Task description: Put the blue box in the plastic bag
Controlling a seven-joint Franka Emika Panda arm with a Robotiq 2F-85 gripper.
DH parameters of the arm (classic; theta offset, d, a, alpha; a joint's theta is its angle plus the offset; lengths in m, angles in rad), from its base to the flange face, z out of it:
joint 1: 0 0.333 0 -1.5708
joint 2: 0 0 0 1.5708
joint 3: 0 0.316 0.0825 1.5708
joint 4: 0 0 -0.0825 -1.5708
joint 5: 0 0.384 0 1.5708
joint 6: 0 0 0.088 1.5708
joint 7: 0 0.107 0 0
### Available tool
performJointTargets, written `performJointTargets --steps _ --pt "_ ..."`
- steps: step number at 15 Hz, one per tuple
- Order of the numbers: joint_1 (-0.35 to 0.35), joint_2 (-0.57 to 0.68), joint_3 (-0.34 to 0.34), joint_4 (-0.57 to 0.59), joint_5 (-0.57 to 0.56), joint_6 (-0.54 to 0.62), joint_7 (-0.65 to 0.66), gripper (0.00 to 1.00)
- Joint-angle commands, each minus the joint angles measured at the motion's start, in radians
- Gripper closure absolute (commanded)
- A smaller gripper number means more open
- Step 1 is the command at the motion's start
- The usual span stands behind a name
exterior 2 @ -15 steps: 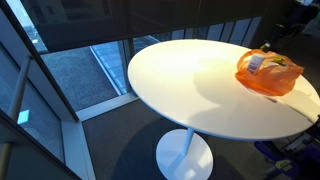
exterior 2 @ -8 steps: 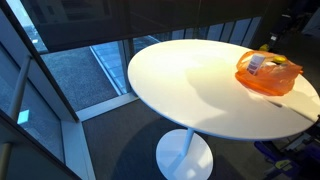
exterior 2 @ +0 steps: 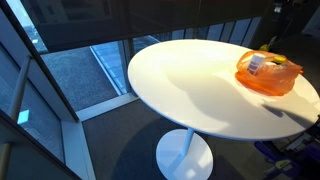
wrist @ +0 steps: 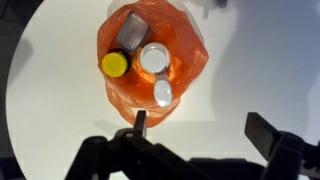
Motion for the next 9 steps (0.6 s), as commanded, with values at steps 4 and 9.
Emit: performJointTargets --steps 4,9 --pt "0.020 -0.043 0.035 0.144 -0.021 -0.184 0.098 0.00" --pt "0.024 -0.045 0.031 0.132 -0.004 -0.164 0.074 0.00"
